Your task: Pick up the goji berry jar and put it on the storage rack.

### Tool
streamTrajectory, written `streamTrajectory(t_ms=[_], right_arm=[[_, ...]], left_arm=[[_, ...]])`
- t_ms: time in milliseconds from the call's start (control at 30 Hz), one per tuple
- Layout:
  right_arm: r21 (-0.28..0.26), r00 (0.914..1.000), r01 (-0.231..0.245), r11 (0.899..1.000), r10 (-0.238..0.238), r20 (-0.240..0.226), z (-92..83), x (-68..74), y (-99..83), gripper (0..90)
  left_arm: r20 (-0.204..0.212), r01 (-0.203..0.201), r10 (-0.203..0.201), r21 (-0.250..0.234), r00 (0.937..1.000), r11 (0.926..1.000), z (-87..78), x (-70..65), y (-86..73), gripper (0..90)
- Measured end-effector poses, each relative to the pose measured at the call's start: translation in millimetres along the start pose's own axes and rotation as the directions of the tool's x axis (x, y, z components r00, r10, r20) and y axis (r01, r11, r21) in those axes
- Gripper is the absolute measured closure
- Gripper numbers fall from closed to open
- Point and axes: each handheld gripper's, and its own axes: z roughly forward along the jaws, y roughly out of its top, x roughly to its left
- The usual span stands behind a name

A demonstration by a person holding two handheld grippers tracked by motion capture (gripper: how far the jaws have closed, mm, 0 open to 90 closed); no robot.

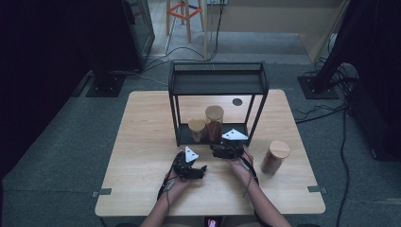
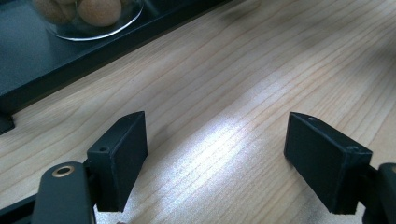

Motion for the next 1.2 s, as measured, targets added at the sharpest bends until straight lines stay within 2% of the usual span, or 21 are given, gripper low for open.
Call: streamTrajectory(t_ms=[533, 1200], right_arm=[[0.016, 0.9996, 0.016, 1.0, -0.015, -0.025, -7.6, 1.6, -4.1, 20.8], [0.023, 0.9991, 0.024, 0.999, -0.023, -0.036, -28.5, 1.2, -12.6, 20.6]], left_arm=[[0.0, -0.001, 0.001, 0.0, 1.0, 1.0, 0.0, 0.0, 0.0, 21.4], [0.002, -0.001, 0.001, -0.002, 1.0, 1.0, -0.1, -0.2, -0.4, 21.4]])
